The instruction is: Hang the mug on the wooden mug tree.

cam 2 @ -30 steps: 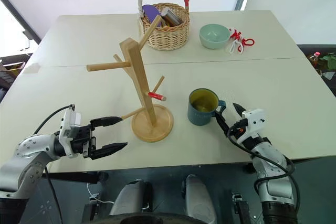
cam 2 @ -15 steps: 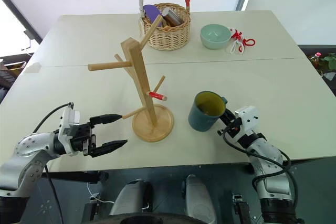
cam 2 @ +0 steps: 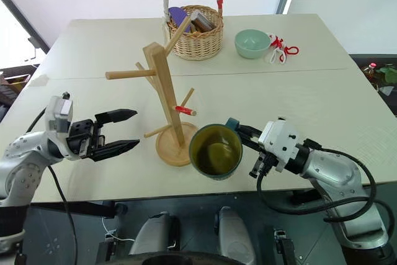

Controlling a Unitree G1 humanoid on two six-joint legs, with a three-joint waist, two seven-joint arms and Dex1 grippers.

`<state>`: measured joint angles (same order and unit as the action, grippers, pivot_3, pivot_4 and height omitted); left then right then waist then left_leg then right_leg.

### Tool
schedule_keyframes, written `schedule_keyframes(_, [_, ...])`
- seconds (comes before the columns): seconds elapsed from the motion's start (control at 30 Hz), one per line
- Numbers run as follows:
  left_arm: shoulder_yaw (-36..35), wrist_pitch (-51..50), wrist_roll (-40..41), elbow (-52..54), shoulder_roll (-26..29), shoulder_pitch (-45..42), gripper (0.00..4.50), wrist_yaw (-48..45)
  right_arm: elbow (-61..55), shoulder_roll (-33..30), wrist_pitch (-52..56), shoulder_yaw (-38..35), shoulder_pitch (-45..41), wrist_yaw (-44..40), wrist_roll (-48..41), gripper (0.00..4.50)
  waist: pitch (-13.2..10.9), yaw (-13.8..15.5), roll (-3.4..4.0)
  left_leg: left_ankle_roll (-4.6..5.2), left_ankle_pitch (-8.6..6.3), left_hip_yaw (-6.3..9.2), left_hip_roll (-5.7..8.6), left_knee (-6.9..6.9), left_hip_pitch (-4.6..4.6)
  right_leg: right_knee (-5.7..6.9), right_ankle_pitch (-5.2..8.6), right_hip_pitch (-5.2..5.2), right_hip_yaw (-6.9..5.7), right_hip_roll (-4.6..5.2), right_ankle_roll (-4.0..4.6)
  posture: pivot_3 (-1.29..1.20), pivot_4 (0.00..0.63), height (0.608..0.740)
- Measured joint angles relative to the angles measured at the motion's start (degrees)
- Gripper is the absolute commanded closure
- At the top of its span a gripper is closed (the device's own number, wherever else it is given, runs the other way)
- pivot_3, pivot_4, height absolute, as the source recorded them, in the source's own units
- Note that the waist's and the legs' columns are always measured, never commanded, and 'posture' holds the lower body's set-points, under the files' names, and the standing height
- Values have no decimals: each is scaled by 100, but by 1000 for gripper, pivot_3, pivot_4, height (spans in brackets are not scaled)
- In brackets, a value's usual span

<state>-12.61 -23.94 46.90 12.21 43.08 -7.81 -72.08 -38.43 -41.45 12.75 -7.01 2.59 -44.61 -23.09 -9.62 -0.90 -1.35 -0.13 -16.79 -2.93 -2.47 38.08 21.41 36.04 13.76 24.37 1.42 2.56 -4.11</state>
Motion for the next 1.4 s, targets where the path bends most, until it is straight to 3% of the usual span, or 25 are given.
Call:
schedule_keyframes(0.17, [-22,-418,328,4,296,-103,0,-400,-316,-238,405,50,-517,-5,-80,4455,-1,11,-1,0,0,1,0,-1,4,-1,1,2,-1,0,1,0,150,740])
schedule_keyframes(0.73, [-155,-435,330,30,318,-198,0,-524,-285,-183,1152,829,-1882,167,-26,4455,-4,10,-6,0,0,8,0,-1,9,-1,1,7,-1,2,2,0,150,740])
schedule_keyframes(1.33, [-224,-435,363,224,291,-144,0,-351,35,186,1702,1623,-2488,434,491,4455,-5,11,-8,0,0,10,0,-2,11,-2,1,8,-1,6,2,0,150,740])
schedule_keyframes(1.4, [-224,-435,364,228,291,-145,0,-329,43,207,1724,1623,-2490,434,490,3828,-5,10,-8,0,0,10,0,-2,11,-2,1,9,-1,6,2,0,150,740])
